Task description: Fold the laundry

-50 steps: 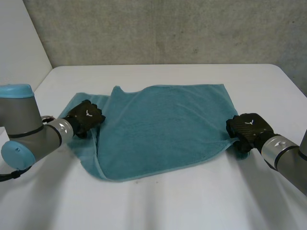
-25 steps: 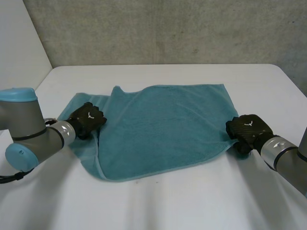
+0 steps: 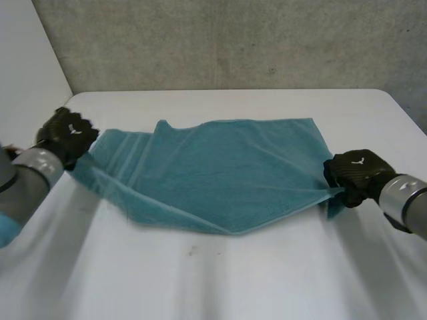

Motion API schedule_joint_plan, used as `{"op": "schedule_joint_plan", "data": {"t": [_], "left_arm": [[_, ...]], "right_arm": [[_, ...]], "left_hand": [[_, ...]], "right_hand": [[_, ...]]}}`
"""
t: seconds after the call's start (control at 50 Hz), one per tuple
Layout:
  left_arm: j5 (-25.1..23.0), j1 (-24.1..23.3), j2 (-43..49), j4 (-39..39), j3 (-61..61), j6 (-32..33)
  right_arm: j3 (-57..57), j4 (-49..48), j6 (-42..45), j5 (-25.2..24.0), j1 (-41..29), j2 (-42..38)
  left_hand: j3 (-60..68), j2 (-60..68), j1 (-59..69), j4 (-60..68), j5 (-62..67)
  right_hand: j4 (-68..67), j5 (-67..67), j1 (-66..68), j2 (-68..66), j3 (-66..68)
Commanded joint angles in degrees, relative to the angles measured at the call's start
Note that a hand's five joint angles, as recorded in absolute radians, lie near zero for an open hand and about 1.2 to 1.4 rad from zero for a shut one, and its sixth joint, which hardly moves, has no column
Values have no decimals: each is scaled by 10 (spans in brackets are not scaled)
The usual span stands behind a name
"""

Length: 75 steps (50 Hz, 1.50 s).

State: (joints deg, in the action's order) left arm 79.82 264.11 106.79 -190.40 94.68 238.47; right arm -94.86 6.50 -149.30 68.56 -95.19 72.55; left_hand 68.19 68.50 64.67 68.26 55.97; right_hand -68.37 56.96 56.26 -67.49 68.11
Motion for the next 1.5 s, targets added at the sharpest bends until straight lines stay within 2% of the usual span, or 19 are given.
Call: {"op": "schedule_joint_plan", "data": {"t": [0.02, 0.22, 0.34, 0.44, 0.52, 0.58, 0.64, 0.74, 0.8, 0.82, 0.88, 0.9, 0.96, 0.98, 1.02, 1.18, 1.3, 1.42, 1.5], "left_arm": [[34, 45, -144, 84, 152, -1], [21, 112, -174, 187, 240, -9], [-5, 132, -168, 187, 254, -9], [-25, 132, -153, 158, 235, -10], [-27, 103, -77, 85, 183, -27], [-24, 55, -27, 40, 117, -54], [-12, 27, 22, 8, 32, -81], [33, -10, 78, -22, -142, -114], [57, -37, 102, -35, -272, -140], [60, -40, 105, -43, -301, -146], [67, -49, 104, -108, -386, -188], [70, -49, 101, -129, -395, -202], [83, -49, 73, -210, -398, -251], [88, -49, 67, -225, -394, -259], [92, -48, 55, -258, -376, -268], [88, -50, 25, -270, -236, -274], [87, -48, 25, -268, -61, -293], [74, -47, 36, -270, 30, -310], [60, -47, 40, -270, 60, -317]], "right_arm": [[13, 148, 77, -4, 11, 48], [-43, 223, 218, 36, 15, 52], [-58, 237, 289, 106, 36, 58], [-19, 201, 285, 108, 33, 48], [16, 154, 275, 111, 30, 1], [42, 135, 262, 112, 26, -29], [121, 110, 225, 117, 4, -79], [379, 69, 159, 155, -53, -123], [432, 33, 144, 158, -60, -123], [482, -42, 118, 159, -68, -123], [491, -76, 106, 160, -69, -121], [485, -201, 71, 163, -71, -92], [467, -255, 59, 164, -69, -64], [417, -293, 47, 162, -65, -25], [386, -293, 48, 160, -65, -8], [266, -243, 43, 135, -62, 3], [146, -180, 44, 69, -60, 1], [51, -165, 46, 25, -36, -7], [16, -166, 46, 4, -25, -54]], "left_hand": [[118, 115, 153, 117, 140], [118, 115, 153, 117, 140], [118, 115, 153, 117, 140], [118, 115, 153, 117, 140], [118, 115, 153, 117, 140], [118, 115, 153, 117, 140], [118, 115, 153, 117, 140], [118, 115, 153, 117, 140], [118, 115, 153, 117, 140], [118, 115, 153, 117, 140], [118, 115, 153, 117, 140], [118, 115, 153, 117, 140], [118, 115, 153, 117, 140], [118, 115, 153, 117, 140], [118, 115, 153, 117, 140], [118, 115, 153, 117, 140], [118, 115, 153, 117, 140], [118, 115, 153, 117, 140], [118, 115, 153, 117, 140]], "right_hand": [[-116, 130, 237, -125, 119], [-116, 130, 237, -125, 119], [-116, 130, 237, -125, 119], [-116, 130, 237, -125, 119], [-116, 130, 237, -125, 119], [-116, 130, 237, -125, 119], [-116, 130, 237, -125, 119], [-116, 130, 237, -125, 119], [-116, 130, 237, -125, 119], [-116, 130, 237, -125, 119], [-116, 130, 237, -125, 119], [-116, 130, 237, -125, 119], [-116, 130, 237, -125, 119], [-116, 130, 237, -125, 119], [-116, 130, 237, -125, 119], [-116, 130, 237, -125, 119], [-116, 130, 237, -125, 119], [-116, 130, 237, -125, 119], [-116, 130, 237, -125, 119]]}}
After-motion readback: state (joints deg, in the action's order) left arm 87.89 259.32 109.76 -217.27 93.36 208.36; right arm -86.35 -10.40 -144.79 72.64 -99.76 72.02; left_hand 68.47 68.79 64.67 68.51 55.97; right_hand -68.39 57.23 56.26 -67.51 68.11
